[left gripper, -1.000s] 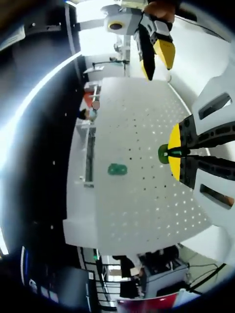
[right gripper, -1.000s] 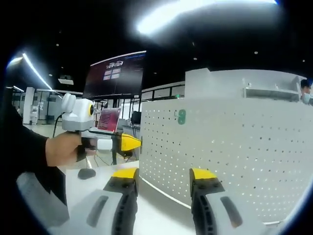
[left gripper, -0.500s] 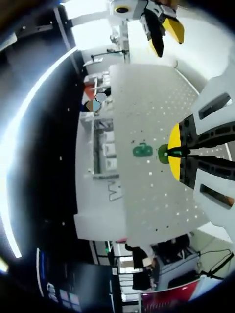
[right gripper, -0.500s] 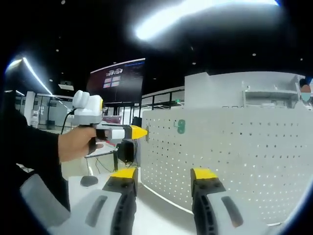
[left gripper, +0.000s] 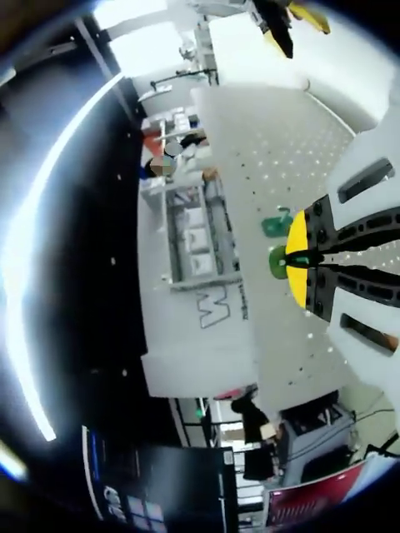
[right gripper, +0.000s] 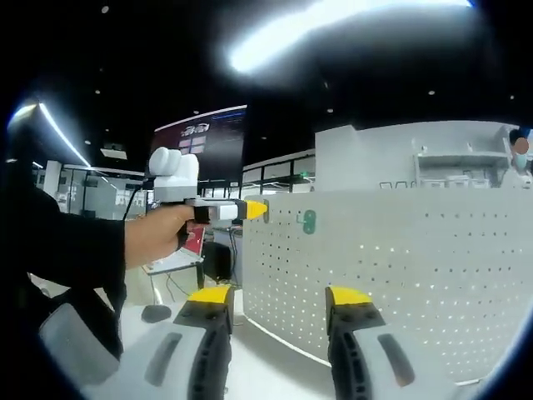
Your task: Insert the hook assembly into the mounting plate slot until the hook locks in place.
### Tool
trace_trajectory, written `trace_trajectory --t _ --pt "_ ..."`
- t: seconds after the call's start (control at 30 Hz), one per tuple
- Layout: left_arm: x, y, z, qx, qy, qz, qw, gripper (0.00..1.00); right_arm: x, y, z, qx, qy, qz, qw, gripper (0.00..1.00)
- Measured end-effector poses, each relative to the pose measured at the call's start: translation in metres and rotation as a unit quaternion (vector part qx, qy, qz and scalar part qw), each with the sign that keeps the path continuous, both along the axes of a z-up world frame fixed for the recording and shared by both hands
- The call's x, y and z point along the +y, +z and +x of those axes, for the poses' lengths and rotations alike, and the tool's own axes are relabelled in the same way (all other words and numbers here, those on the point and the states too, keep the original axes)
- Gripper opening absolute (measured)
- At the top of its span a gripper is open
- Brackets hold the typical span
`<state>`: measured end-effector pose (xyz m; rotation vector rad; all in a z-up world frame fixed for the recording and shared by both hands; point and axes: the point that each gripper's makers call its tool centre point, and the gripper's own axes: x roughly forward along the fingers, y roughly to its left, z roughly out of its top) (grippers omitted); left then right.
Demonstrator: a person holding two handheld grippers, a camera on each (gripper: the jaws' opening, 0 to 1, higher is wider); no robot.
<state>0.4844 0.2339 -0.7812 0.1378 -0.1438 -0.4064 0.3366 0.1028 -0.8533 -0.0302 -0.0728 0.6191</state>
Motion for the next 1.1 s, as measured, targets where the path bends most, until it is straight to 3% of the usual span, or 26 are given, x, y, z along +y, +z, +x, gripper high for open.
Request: trace_trajectory --t 0.3,1.1 --pt "-0.008 -0.003 0.02 -0.004 0.01 0.013 0.9999 0.03 -0.007 0.0 0.002 0.007 -0.002 0.005 1.0 0.42" --pt "-0.01 -0.011 0.045 0.009 0.017 -0.017 0.9997 0.03 -0.011 -0.002 0.004 0.017 -0.002 0.014 0.9998 0.42"
